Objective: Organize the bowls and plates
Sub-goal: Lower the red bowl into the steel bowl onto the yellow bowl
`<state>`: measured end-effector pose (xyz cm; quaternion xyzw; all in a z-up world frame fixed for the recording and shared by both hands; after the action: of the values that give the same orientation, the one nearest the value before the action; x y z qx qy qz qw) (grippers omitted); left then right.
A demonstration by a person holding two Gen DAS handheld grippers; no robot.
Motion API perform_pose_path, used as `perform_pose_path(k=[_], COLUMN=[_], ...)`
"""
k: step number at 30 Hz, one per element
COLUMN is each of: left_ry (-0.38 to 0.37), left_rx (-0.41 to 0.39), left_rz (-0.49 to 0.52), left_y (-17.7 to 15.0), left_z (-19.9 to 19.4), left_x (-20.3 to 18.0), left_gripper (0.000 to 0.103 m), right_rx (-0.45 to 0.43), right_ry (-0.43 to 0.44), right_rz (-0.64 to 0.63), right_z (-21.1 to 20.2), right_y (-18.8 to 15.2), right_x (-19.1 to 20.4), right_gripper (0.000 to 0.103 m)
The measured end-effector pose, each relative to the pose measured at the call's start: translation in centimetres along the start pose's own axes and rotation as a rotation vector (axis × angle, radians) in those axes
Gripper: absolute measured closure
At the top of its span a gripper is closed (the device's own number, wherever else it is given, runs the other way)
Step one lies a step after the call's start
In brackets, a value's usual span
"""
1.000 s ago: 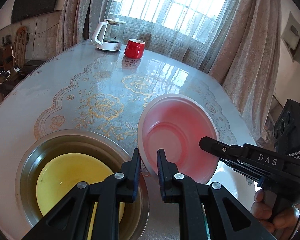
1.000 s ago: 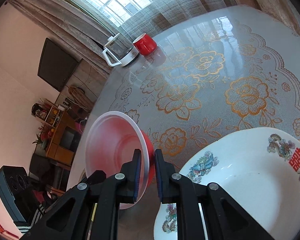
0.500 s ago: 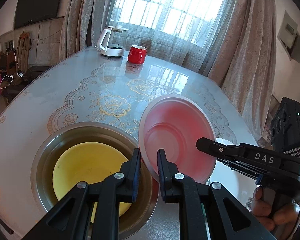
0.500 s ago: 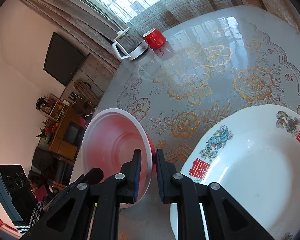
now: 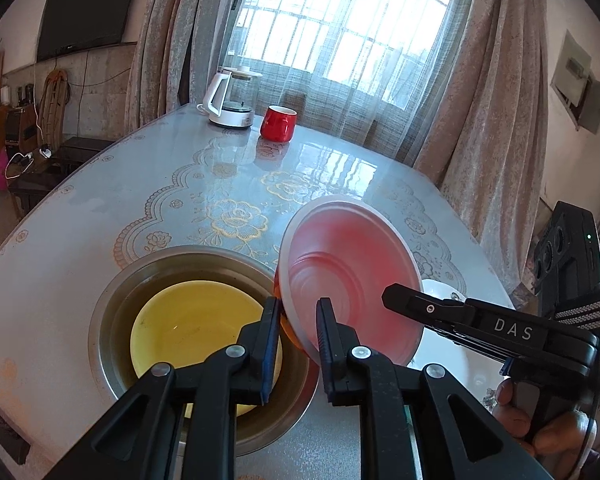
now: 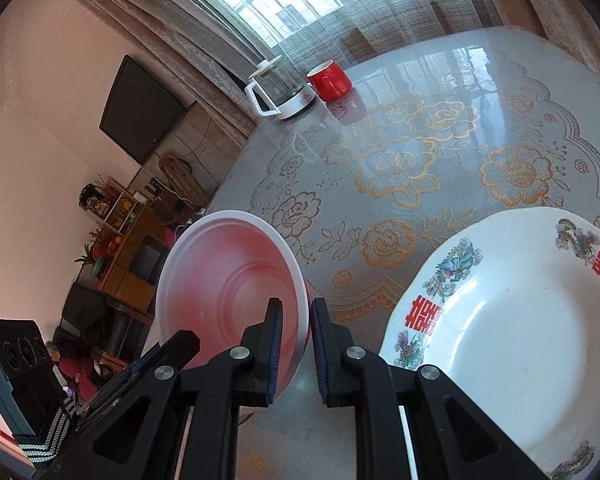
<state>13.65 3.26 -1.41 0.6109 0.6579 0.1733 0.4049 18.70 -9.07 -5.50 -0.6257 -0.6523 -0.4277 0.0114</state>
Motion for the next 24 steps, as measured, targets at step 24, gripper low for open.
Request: perform_pose_path(k=[24], left_ry=[0.04], left_rx=[0.008], left_rz=[-0.205], left_y=[-2.6], left_z=[-2.6], left_x=[9.0], left_gripper=[0.085], right_rx=[0.166], right_ry=[0.101], right_rz=[-0.068], right_z=[5.4], right_y=[-5.5], right_x=[5.2], right_gripper=[0.085])
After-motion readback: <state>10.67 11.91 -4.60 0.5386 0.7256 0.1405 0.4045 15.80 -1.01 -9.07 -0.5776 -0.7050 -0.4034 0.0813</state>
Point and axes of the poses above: each gripper's, at about its wrist camera, not at the fingertips, and z roughly the way its jaws point, x to its left, y to its top, the point moved 9 cm from there along z, roughly the way its jaws point, and after that the axes turned 2 degrees about -y, right-handed, at the moved point
